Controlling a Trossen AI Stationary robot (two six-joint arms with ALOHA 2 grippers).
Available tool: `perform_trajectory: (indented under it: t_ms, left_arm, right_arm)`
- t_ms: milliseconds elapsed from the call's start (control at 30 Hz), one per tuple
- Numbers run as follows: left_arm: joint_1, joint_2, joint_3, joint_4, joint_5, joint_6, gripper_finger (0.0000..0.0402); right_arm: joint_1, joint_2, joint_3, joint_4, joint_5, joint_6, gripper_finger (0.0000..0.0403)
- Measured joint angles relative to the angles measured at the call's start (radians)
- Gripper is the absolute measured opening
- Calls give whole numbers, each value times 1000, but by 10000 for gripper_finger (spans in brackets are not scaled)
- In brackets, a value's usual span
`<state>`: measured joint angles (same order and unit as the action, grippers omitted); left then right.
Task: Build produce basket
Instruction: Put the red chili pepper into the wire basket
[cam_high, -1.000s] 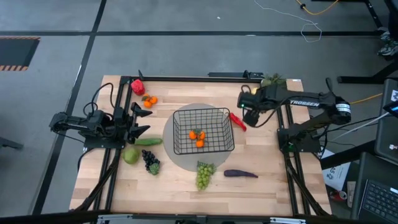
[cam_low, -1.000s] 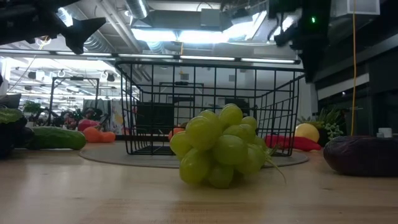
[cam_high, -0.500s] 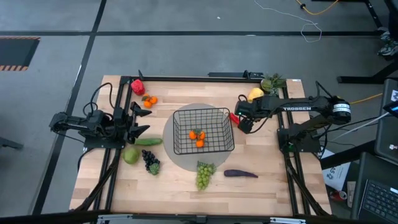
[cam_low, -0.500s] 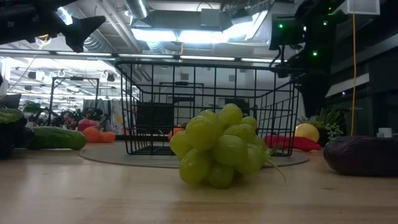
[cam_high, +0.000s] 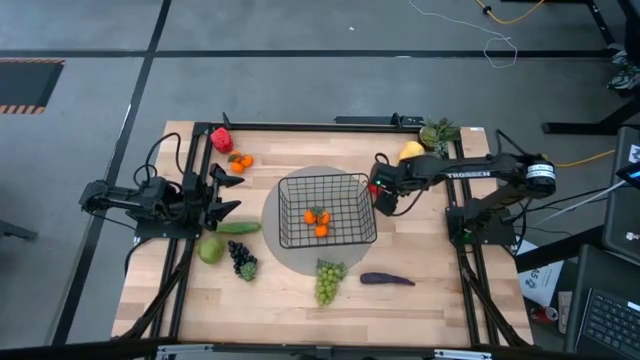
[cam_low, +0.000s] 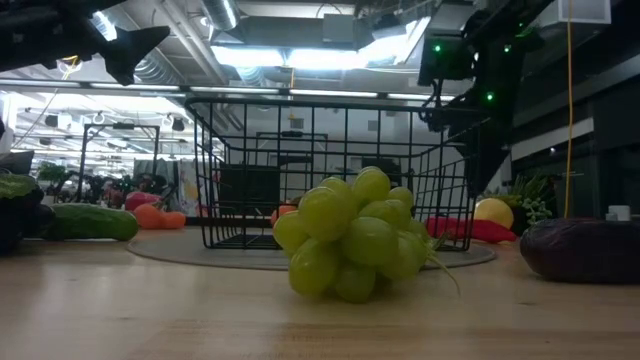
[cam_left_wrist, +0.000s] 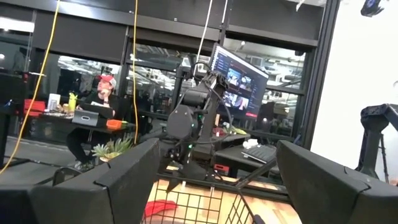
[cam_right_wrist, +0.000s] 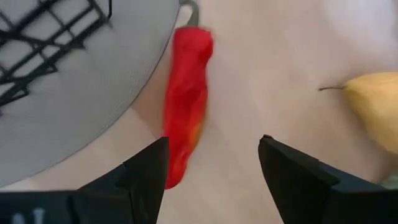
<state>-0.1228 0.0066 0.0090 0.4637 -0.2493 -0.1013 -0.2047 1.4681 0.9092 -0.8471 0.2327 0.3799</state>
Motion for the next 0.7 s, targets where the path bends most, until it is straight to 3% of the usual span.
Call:
perform_trajectory:
  t_ms: [133, 433, 700]
  left_arm:
    - [0, 0, 0, 0, 0, 0, 315]
    - [0, 0, 0, 0, 0, 4, 315]
    - [0, 0, 0, 0, 0, 6, 315]
  right_arm:
    - [0, 30, -52, 53, -58, -5, 247]
    - [-1, 26, -209, 274, -76, -11, 247]
    - [-1, 26, -227, 286, -70, 0, 221]
